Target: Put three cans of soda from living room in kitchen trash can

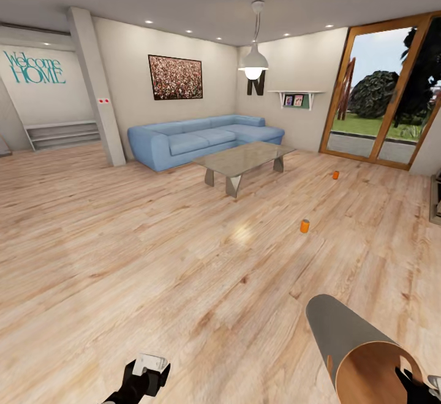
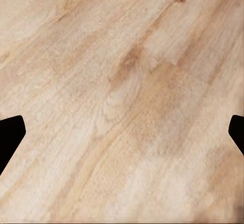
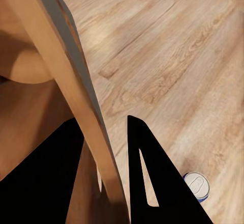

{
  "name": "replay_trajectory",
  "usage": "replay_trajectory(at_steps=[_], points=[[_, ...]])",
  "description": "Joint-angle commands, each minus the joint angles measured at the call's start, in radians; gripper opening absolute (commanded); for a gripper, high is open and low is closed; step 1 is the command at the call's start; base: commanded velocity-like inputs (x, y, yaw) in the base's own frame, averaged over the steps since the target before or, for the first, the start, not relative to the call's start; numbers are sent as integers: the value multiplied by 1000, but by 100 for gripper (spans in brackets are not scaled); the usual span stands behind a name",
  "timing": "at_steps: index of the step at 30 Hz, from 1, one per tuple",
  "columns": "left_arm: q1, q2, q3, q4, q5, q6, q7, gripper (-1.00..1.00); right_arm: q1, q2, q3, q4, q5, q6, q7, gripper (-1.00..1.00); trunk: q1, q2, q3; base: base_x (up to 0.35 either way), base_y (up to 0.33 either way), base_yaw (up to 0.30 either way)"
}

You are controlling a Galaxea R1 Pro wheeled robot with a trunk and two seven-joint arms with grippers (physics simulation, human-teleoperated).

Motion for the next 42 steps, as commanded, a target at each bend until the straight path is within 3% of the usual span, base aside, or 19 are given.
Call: replay_trajectory(at_steps=[1,17,32,42], points=[[0,0,0,7,0,-5,0,100,-1,2,-4,0,-9,0,6,-100,0,0,0,0,0,-17],[0,0,-1,12,-2,-9,-1,100,-1,3,-4,10,-10,4,9,-100,0,0,0,43,0,-201],[0,0,-2,13,-3,-9,-3,100,-1,4,-4,11,-9,4,8,-100,0,0,0,281,0,-249],[0,0,-2,13,-2,-10,-4,100,-1,5,-4,12,-9,2,2,-100,0,0,0,247,0,-52]])
